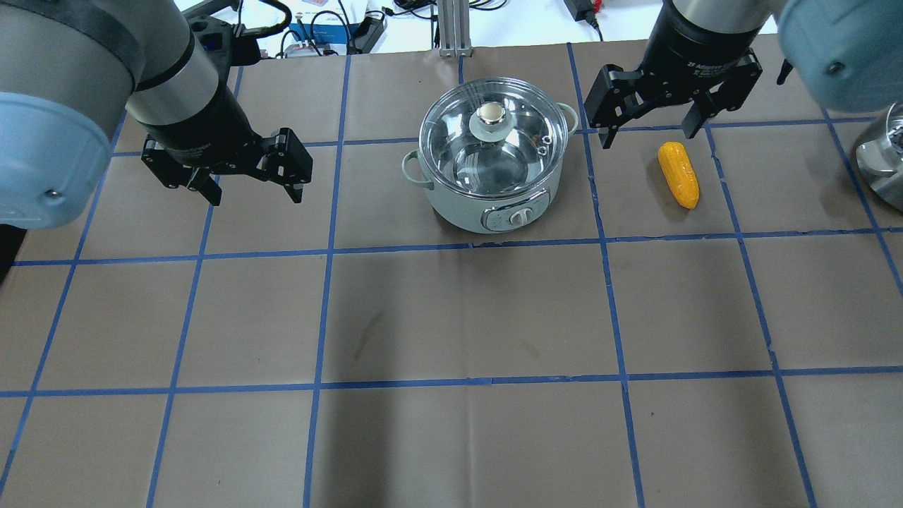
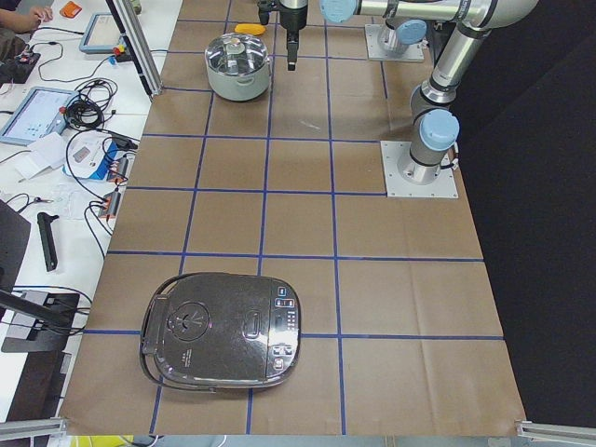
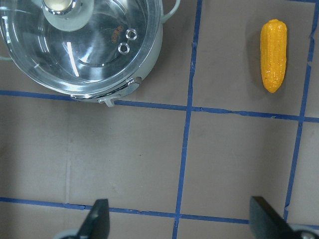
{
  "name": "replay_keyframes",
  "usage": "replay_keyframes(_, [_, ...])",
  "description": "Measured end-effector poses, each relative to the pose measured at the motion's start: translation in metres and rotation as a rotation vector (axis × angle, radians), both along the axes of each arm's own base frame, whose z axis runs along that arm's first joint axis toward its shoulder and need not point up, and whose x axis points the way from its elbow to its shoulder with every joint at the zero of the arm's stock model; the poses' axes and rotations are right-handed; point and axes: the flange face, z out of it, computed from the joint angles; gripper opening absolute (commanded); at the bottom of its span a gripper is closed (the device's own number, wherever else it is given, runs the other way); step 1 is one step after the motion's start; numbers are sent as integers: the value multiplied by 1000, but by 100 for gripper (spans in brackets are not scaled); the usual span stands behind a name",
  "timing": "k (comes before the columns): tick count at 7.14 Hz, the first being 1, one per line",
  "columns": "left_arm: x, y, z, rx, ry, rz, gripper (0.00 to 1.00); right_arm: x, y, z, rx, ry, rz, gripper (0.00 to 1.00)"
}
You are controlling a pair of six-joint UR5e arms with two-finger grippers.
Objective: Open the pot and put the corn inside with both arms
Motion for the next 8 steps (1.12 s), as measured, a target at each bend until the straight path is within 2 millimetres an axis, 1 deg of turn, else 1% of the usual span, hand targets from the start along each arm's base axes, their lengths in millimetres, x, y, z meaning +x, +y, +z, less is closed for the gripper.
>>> replay_keyframes(2, [0,-2,1,-2,3,3,100,0,0,0,0,-1,0,100])
replay_keyframes(3, [-1,-8,1,-3,4,14,100,0,0,0,0,-1,0,100])
replay_keyframes(4, [-3,-21,3,-9,6,43,100,0,0,0,0,-1,0,100])
replay_keyframes(5, [-10,-39,8,-23,10,76,100,0,0,0,0,-2,0,100])
replay_keyframes(6, [-28,-61,10,-36,15,85,100,0,0,0,1,-2,0,100])
replay_keyframes(7, [-58,-87,5,-59,25,73,100,0,0,-1,3,-1,0,100])
replay_keyframes(8, [-98,-114,-10,-89,48,74,100,-3,-3,-4,8,0,-2,100])
